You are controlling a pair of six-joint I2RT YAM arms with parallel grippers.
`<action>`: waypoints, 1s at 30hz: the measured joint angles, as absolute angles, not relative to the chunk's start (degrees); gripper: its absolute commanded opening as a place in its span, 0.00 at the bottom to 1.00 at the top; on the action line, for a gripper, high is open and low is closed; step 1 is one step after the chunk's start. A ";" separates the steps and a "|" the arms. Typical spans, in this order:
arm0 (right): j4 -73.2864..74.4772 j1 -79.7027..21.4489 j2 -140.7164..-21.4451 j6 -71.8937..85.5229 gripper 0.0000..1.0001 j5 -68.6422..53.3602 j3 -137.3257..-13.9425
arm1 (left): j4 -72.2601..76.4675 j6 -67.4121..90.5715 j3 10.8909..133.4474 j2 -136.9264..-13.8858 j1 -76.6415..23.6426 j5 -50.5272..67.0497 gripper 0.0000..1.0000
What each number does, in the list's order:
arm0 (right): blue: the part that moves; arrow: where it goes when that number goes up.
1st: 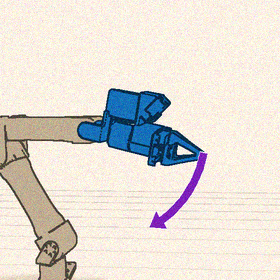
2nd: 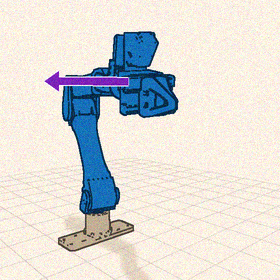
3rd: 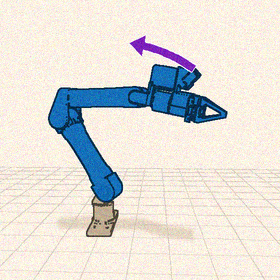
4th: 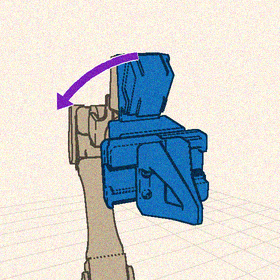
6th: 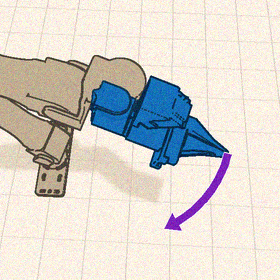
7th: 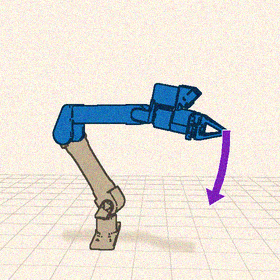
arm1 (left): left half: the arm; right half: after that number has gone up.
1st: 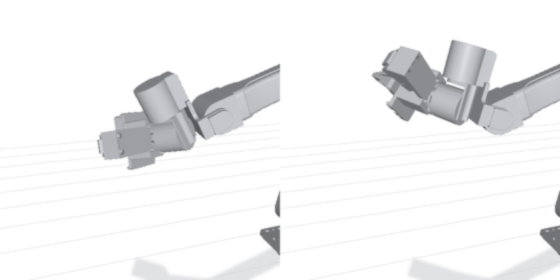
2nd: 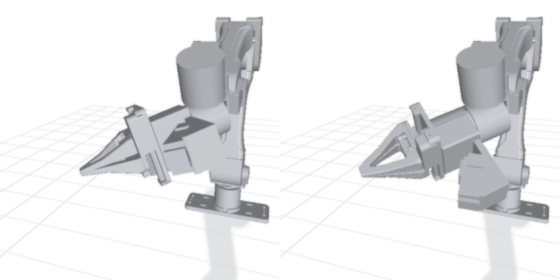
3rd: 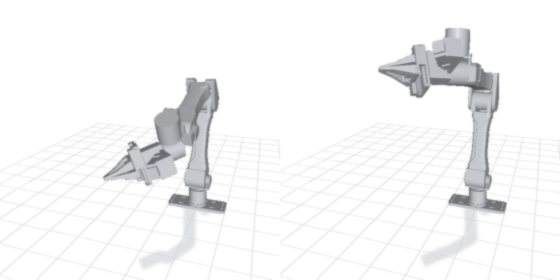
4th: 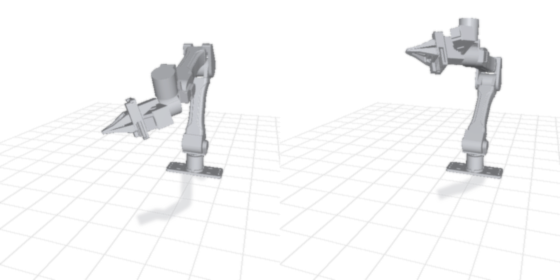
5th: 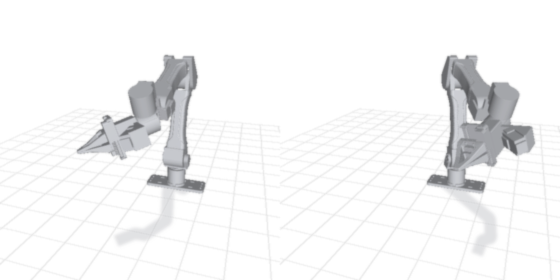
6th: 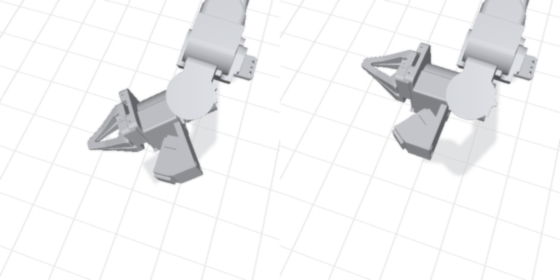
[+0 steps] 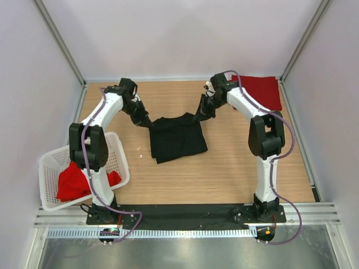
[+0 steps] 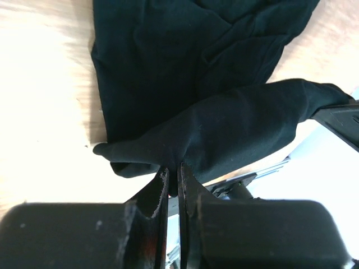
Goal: Fold and stack the t-shirts
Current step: Fold the tshirt
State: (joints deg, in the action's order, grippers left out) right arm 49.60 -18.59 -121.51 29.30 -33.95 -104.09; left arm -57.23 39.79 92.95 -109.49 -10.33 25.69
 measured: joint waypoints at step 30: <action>9.47 -17.96 -139.68 53.12 0.44 -40.12 -110.39 | -44.05 44.14 102.63 -125.01 -3.99 23.16 0.61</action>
